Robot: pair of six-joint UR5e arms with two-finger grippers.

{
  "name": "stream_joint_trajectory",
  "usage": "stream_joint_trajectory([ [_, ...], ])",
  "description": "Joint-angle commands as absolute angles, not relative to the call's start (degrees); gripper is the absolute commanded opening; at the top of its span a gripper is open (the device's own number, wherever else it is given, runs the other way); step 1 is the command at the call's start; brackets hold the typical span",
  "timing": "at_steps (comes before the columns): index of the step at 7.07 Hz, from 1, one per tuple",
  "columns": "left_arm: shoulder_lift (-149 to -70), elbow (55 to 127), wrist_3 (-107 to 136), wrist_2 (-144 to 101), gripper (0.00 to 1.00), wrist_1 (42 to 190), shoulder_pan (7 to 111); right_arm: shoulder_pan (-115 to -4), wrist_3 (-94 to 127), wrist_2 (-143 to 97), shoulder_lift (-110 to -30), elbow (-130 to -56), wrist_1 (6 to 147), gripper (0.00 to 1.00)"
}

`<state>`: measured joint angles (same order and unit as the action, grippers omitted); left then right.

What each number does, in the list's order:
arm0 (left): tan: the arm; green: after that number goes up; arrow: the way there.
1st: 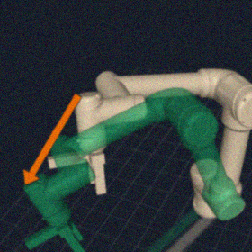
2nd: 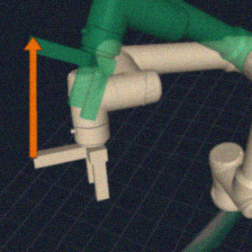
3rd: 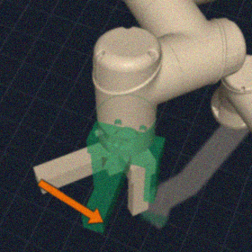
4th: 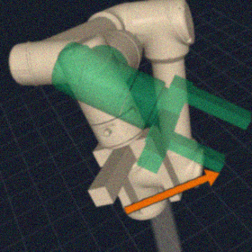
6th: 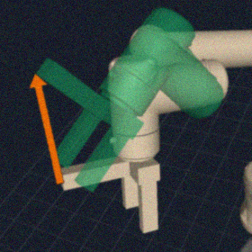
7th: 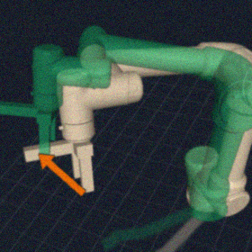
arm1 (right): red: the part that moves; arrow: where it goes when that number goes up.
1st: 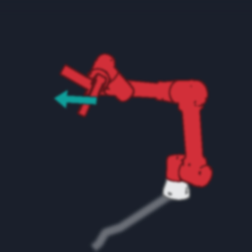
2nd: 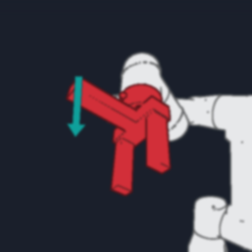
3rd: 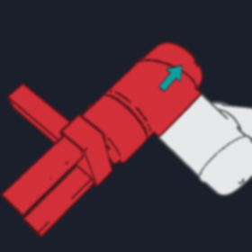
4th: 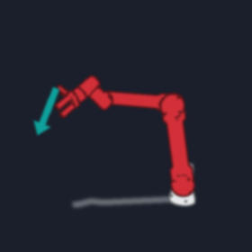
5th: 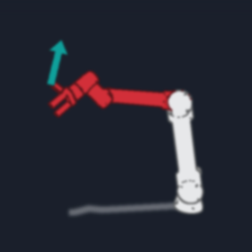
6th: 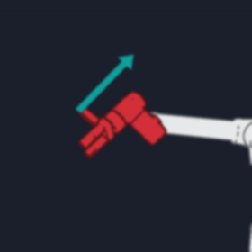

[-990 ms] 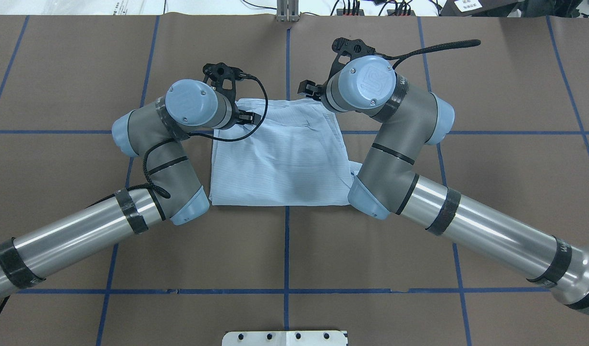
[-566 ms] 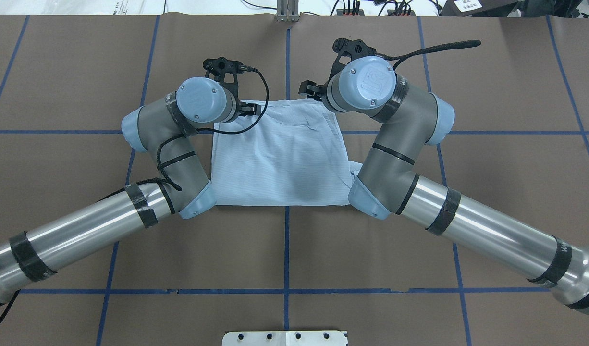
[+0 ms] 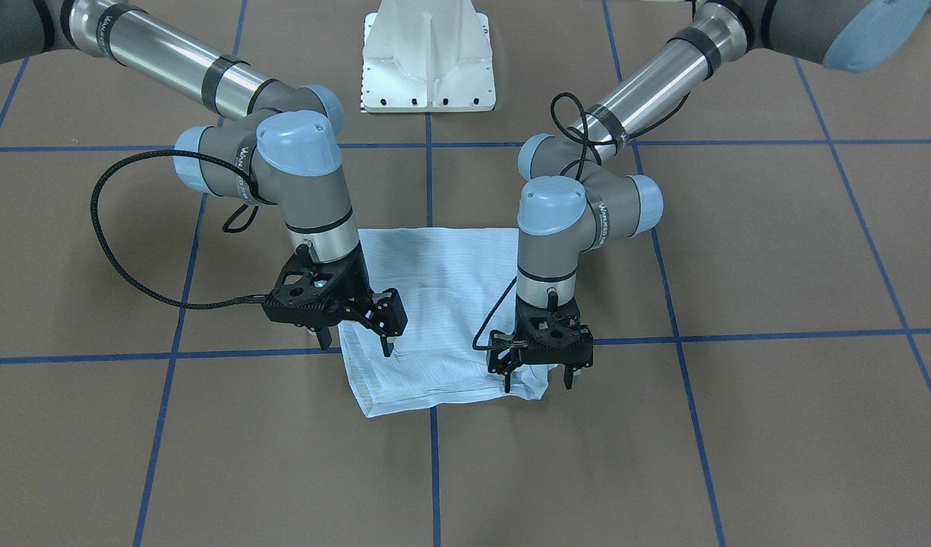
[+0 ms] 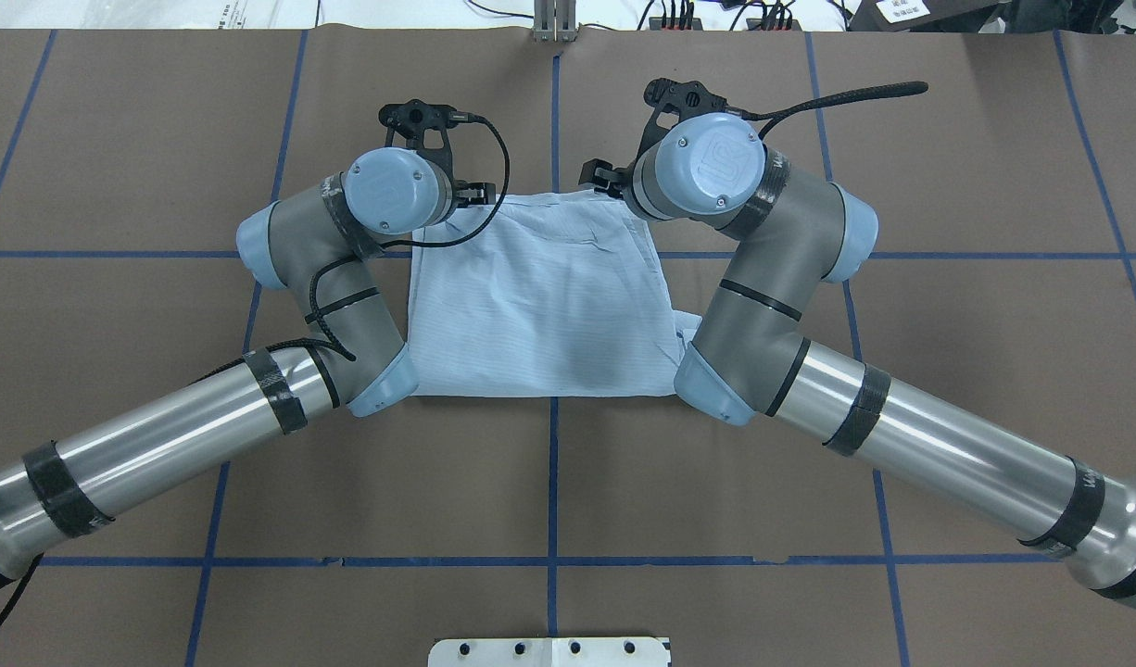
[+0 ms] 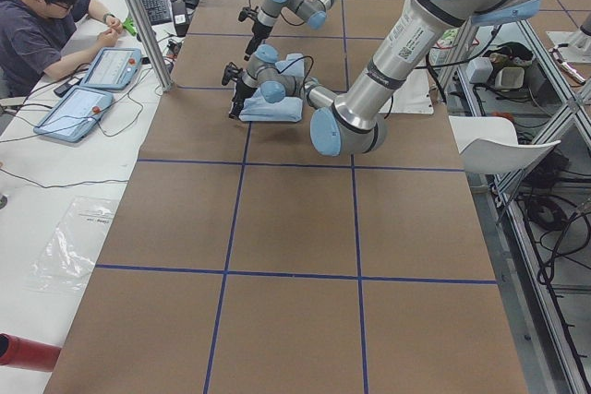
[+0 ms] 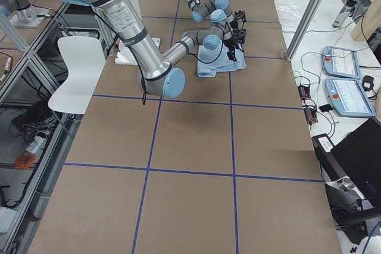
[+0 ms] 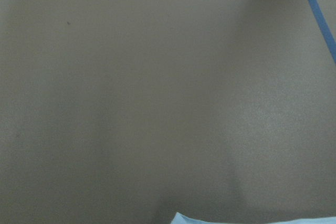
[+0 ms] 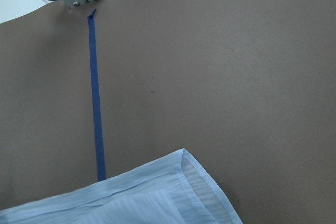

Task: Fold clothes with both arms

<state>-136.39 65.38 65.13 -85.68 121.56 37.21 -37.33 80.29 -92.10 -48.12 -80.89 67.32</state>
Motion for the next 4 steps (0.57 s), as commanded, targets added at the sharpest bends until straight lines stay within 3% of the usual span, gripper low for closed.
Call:
stream_joint_trajectory([
  [1,-134.06,71.67,63.9,-94.23,1.0,119.72,39.62,-38.92,78.85,-94.72,-48.6,-81.04,68.46,1.0],
  [4,-119.6,104.67,47.68,-99.37,1.0,99.34,43.84,-46.12,61.06,-103.41,-61.21,-92.67,74.86,1.0],
])
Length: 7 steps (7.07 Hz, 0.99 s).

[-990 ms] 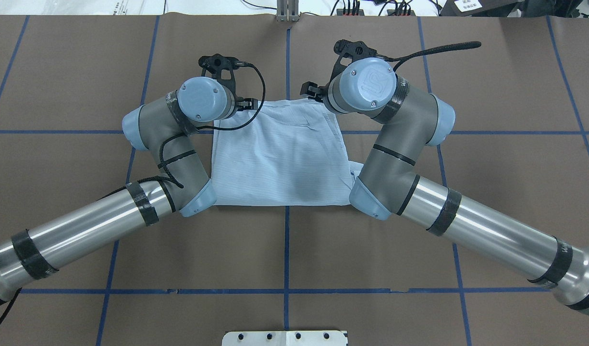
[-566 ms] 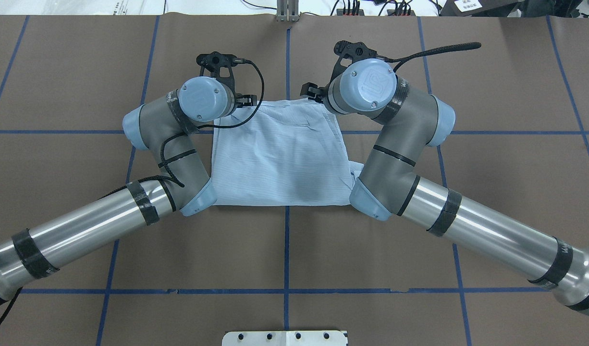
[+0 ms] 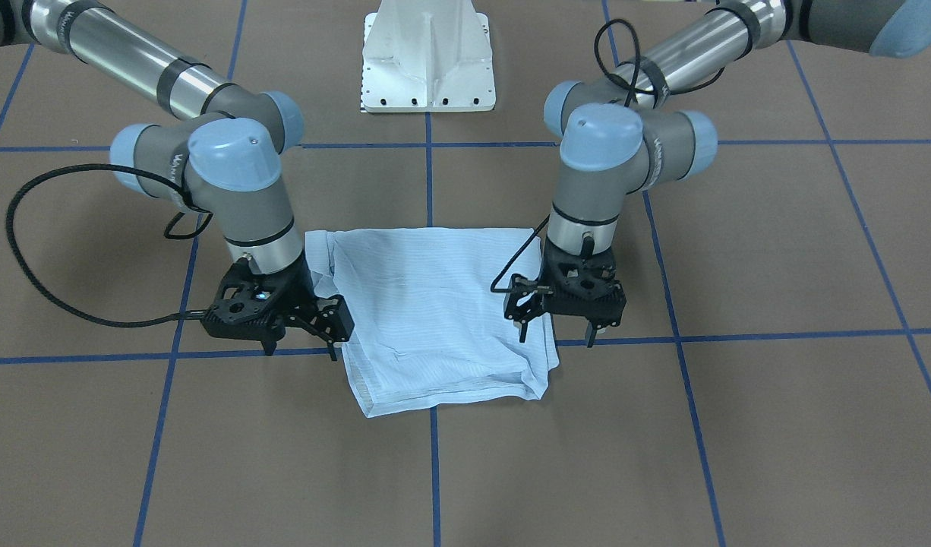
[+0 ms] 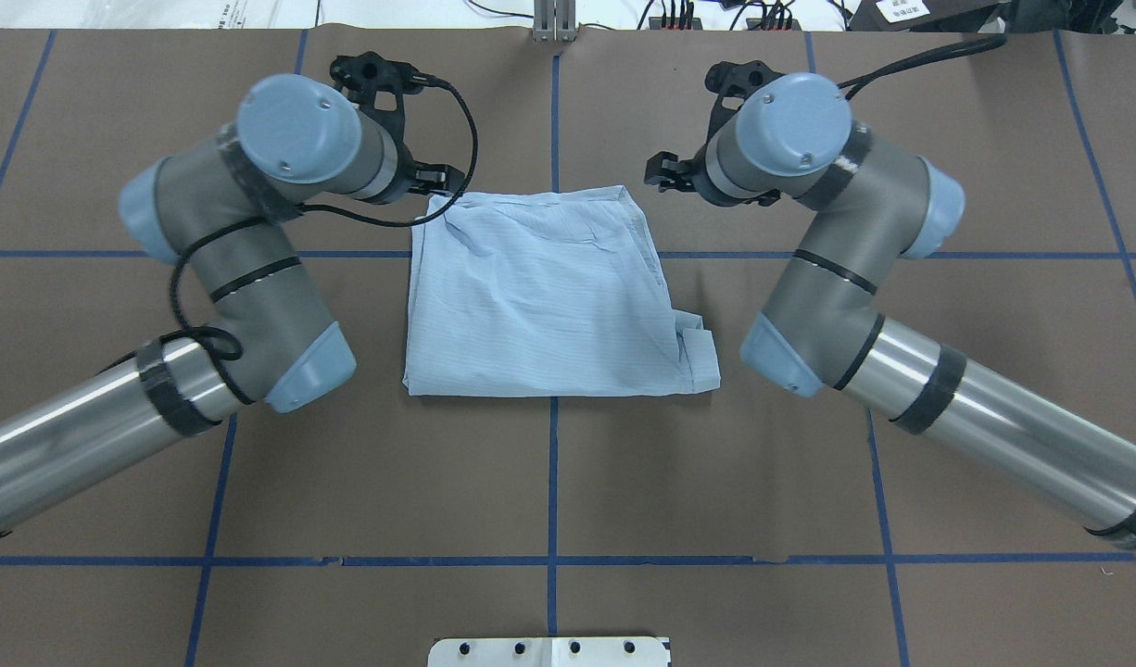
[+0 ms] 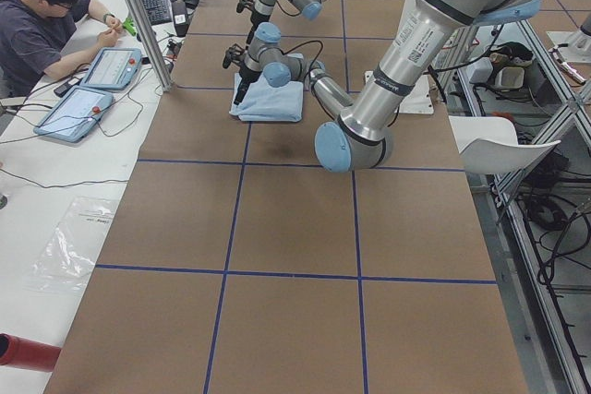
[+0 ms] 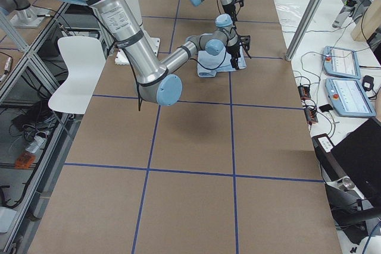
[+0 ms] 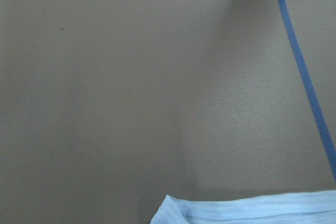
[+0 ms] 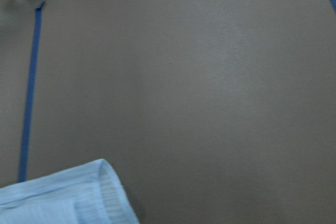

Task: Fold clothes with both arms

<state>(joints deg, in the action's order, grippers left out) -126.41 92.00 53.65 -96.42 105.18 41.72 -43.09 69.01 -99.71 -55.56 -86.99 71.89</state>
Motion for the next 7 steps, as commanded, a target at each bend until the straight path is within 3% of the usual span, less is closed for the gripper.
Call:
stream_joint_trajectory([
  [1,-112.22,111.29,40.15,-102.97,1.0,99.23,47.6,-50.14,54.21,-108.75,-67.44,-98.21,76.71,1.0],
  [3,-103.49,113.82,17.18,-112.97,1.0,99.23,61.01,-64.26,29.4,-120.97,-80.27,-101.95,76.99,1.0],
  [5,-94.17,108.92,2.22,-122.74,1.0,100.1,75.7,-79.03,5.03,-127.15,-89.87,-100.64,77.34,1.0],
  [7,-90.36,103.05,2.03,-122.87,1.0,100.02,80.57,-84.45,-1.39,-128.76,-99.08,-100.46,77.09,1.0],
])
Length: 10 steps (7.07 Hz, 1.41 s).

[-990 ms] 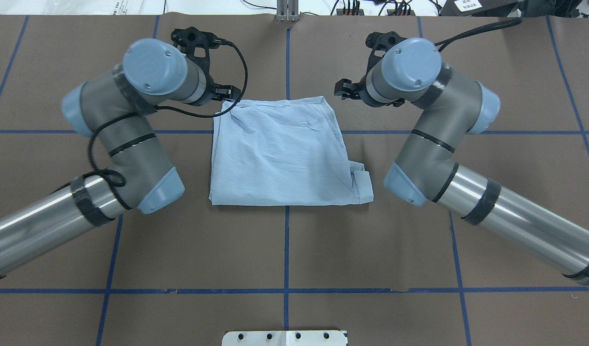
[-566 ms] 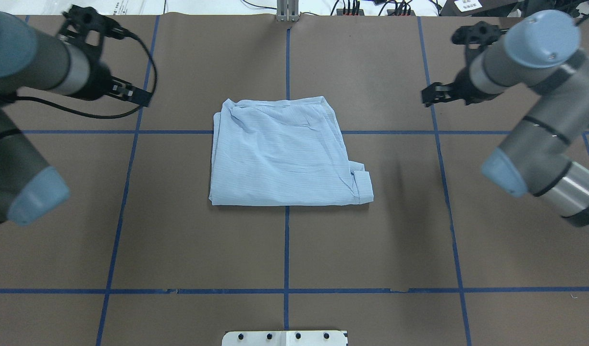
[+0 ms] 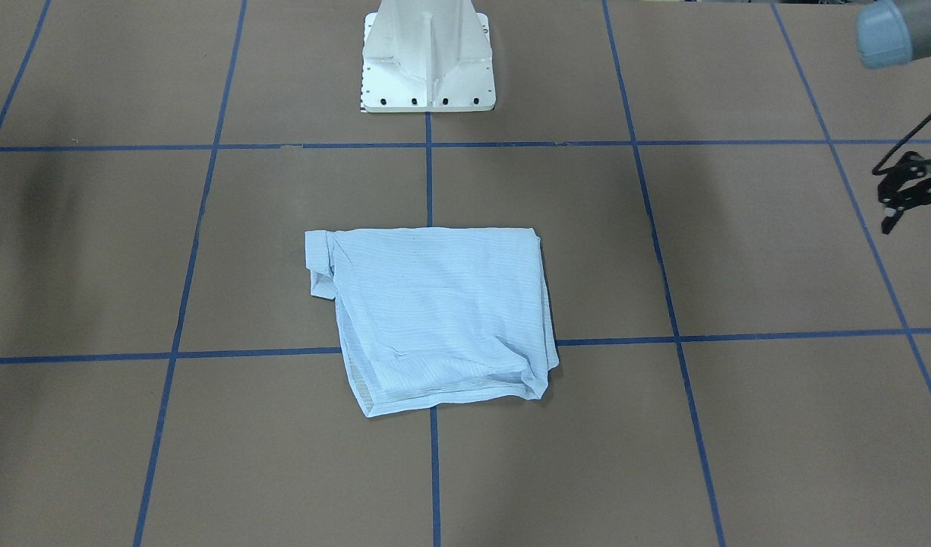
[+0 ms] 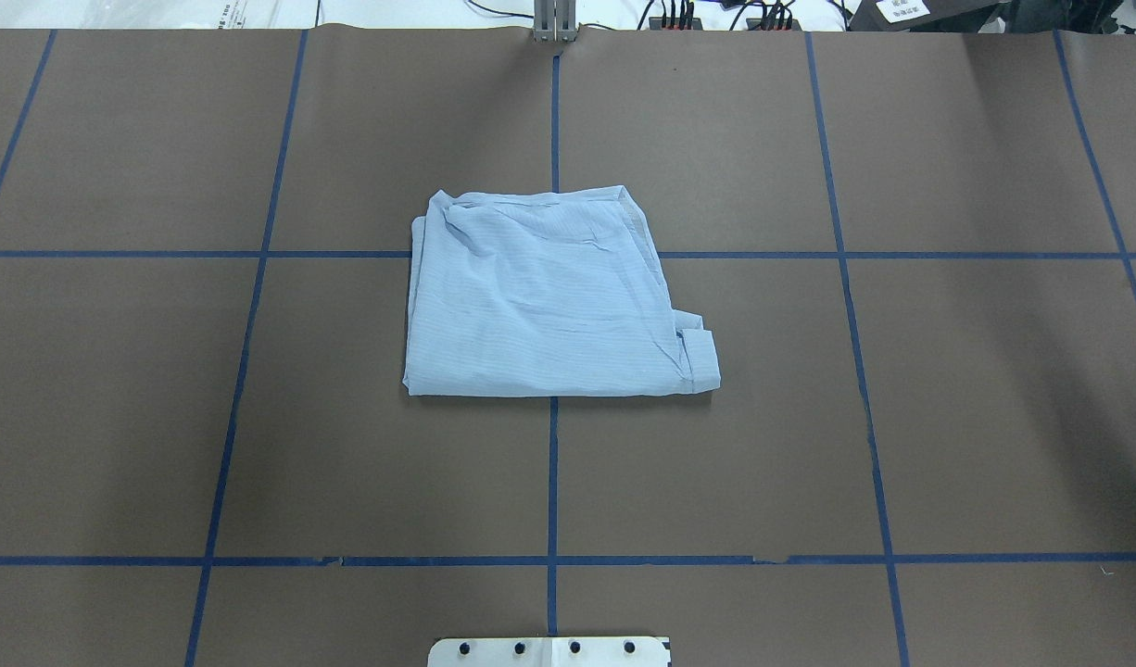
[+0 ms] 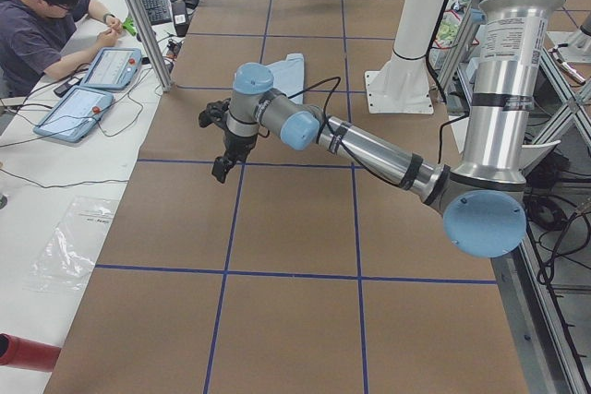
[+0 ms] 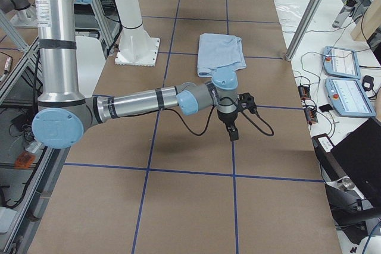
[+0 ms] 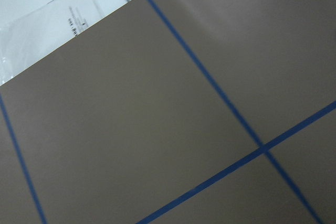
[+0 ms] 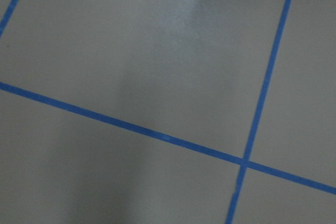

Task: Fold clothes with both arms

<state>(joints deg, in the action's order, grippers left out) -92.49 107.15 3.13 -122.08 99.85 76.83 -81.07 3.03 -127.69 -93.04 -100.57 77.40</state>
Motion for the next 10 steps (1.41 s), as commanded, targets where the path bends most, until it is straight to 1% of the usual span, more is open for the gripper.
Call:
stream_joint_trajectory([
  [1,-90.0,101.18,2.02,-123.13,1.0,100.54,85.38,-85.33,-1.15,-128.32,-103.06,-99.85,77.17,1.0],
  [2,-90.35,101.16,1.85,-123.4,1.0,99.5,89.08,-86.04,-0.88,-129.54,-104.14,-99.58,77.17,1.0],
  [3,-89.74,100.38,0.54,-127.49,1.0,97.84,89.64,-86.83,-0.62,-133.81,-103.45,-100.36,76.91,1.0],
  [4,-89.74,96.8,-5.04,-130.31,1.0,97.74,89.82,-88.05,-0.53,-133.42,-103.53,-102.98,77.86,1.0],
  [5,-89.21,96.25,-7.36,-130.95,1.0,97.3,89.91,-88.33,-0.53,-133.51,-103.36,-103.09,79.26,1.0],
  [6,-89.12,96.15,-7.38,-130.96,1.0,95.99,89.91,-88.68,-0.61,-133.07,-103.01,-104.75,83.45,1.0],
  [9,-86.67,95.8,-7.12,-133.07,1.0,93.7,90.35,-88.68,-1.05,-129.74,-103.45,-105.29,84.28,1.0],
  [10,-85.88,96.93,-7.29,-133.15,1.0,90.91,90.35,-88.68,-1.05,-128.16,-103.53,-105.12,84.03,1.0],
])
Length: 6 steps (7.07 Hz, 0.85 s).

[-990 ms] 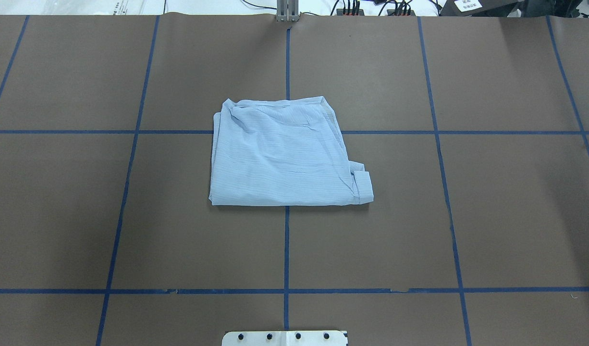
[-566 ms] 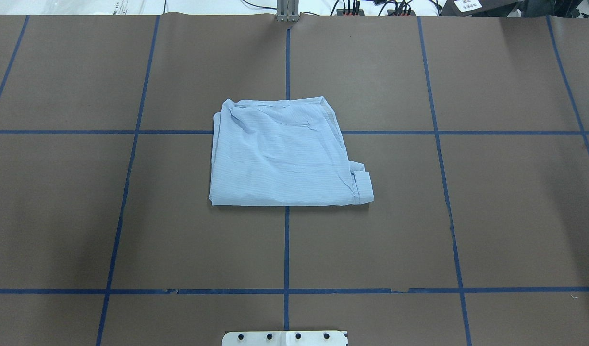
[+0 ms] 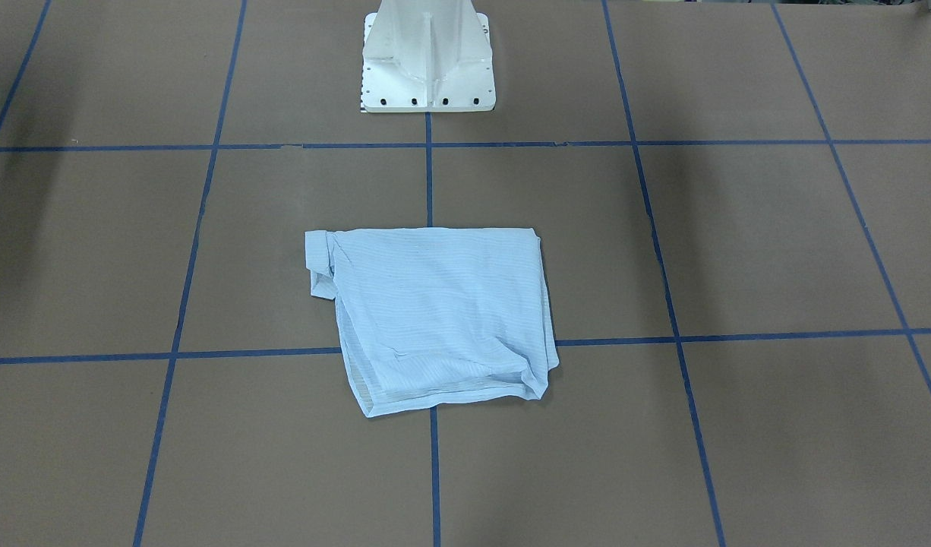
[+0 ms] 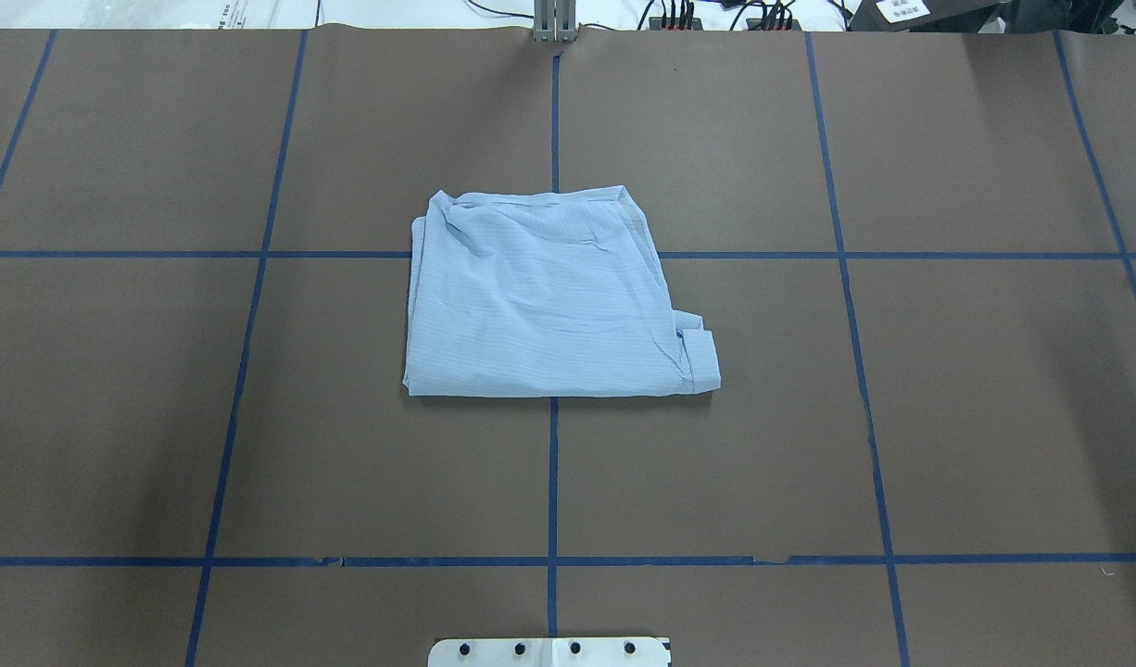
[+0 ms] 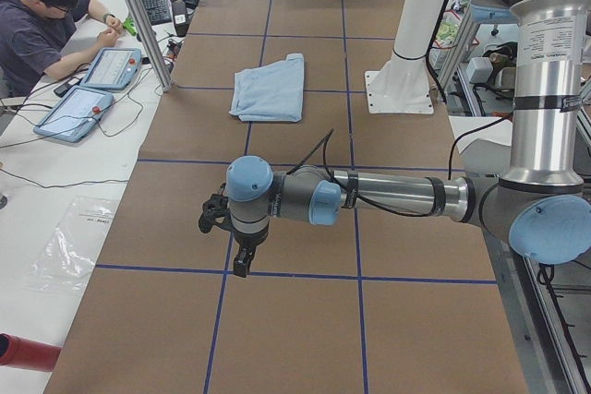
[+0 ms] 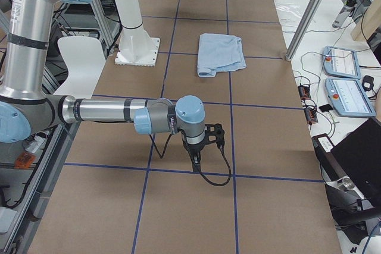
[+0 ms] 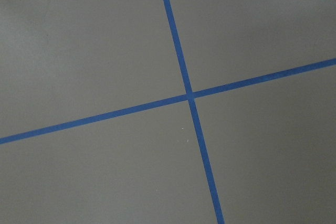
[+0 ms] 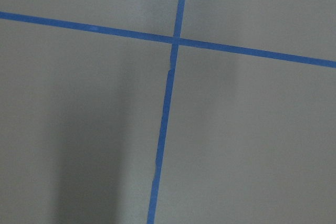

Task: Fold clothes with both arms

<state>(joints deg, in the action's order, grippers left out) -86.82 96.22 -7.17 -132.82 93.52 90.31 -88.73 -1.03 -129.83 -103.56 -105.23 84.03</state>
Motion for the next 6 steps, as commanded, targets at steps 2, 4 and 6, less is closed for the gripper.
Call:
stream_joint_trajectory([
  [2,-85.78,96.94,-7.29,-134.02,1.0,89.03,90.35,-88.59,-1.14,-128.14,-103.62,-104.77,83.59,1.0],
  [4,-86.92,96.33,-6.86,-134.12,1.0,88.5,90.26,-88.59,-1.14,-128.23,-103.62,-104.77,83.41,1.0],
  [6,-85.96,96.33,-6.94,-134.3,1.0,89.21,90.35,-88.59,-1.23,-128.41,-103.62,-104.68,83.5,1.0],
])
